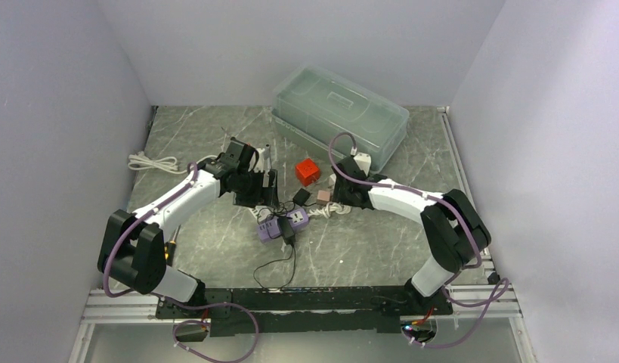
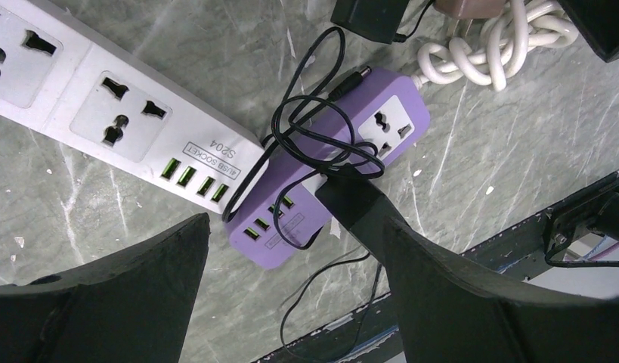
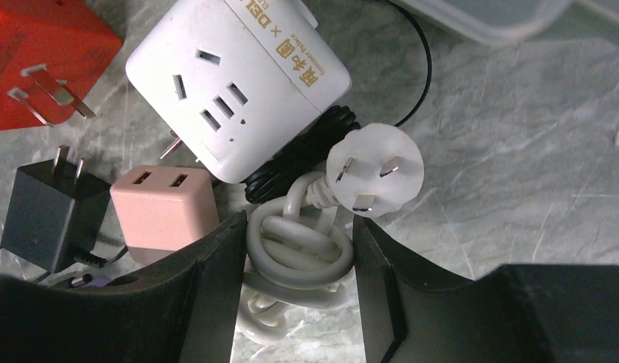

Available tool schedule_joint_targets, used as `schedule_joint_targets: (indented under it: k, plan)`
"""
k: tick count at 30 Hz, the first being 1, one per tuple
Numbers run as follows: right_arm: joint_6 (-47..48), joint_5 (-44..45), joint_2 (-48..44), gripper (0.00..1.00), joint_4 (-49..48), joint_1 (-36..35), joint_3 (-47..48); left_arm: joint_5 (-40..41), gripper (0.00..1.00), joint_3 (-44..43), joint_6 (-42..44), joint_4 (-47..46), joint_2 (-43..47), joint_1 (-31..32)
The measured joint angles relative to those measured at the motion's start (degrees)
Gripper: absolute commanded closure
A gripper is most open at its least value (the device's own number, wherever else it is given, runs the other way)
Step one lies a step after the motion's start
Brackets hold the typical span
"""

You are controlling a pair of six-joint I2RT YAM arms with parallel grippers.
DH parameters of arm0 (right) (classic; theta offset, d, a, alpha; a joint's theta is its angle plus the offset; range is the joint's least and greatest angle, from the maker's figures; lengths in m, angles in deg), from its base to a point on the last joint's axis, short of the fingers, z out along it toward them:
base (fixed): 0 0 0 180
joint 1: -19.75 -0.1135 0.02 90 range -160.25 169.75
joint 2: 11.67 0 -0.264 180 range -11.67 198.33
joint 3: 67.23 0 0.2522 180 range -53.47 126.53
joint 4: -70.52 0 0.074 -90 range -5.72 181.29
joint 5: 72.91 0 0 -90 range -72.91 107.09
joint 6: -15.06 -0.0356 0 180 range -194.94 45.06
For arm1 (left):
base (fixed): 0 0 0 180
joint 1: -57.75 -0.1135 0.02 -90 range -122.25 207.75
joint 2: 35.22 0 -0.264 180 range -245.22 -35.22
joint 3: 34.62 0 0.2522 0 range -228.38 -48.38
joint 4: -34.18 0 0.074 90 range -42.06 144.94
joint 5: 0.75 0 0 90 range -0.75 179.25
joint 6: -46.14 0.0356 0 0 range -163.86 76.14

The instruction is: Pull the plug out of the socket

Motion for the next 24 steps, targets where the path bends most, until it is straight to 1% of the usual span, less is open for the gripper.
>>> schedule_joint_targets:
  k: [2, 4, 7, 8, 13, 16, 20, 24]
  plan:
    - [0.7, -0.2, -0.4, 0.51, 0.0, 0.1, 0.0, 0.0, 0.12, 0.0, 0.0, 0.0, 0.0, 0.0]
    - [1.2, -0.3, -1.6, 0.43, 0.3, 0.2, 0.0, 0.0, 0.12, 0.0, 0.0, 0.0, 0.0, 0.0]
    - [2.1, -1.3, -6.8, 0.29, 0.5, 0.2, -1.6, -0.1, 0.13, 0.0, -0.5, 0.0, 0.2, -0.2]
    - [2.2, -1.6, -8.7, 0.26, 0.6, 0.2, -2.1, -0.1, 0.13, 0.0, -0.6, 0.0, 0.2, -0.4]
    - [3.4, -2.8, -19.4, 0.24, 0.7, -2.0, -3.3, -1.4, 0.14, 0.1, -1.7, 0.0, -0.5, -2.7]
    - [3.5, -3.2, -22.0, 0.24, 0.9, -4.5, -3.2, -1.3, 0.15, 0.1, -1.7, 0.1, -1.5, -3.6]
    - [3.5, -3.3, -22.0, 0.24, 1.3, -10.5, -2.8, -1.2, 0.22, 0.5, -1.7, 0.5, -2.0, -3.6]
    - [3.2, -3.3, -17.4, 0.24, 2.3, -18.1, 1.1, -1.4, 0.28, 0.6, -1.7, 1.1, -4.7, -3.6]
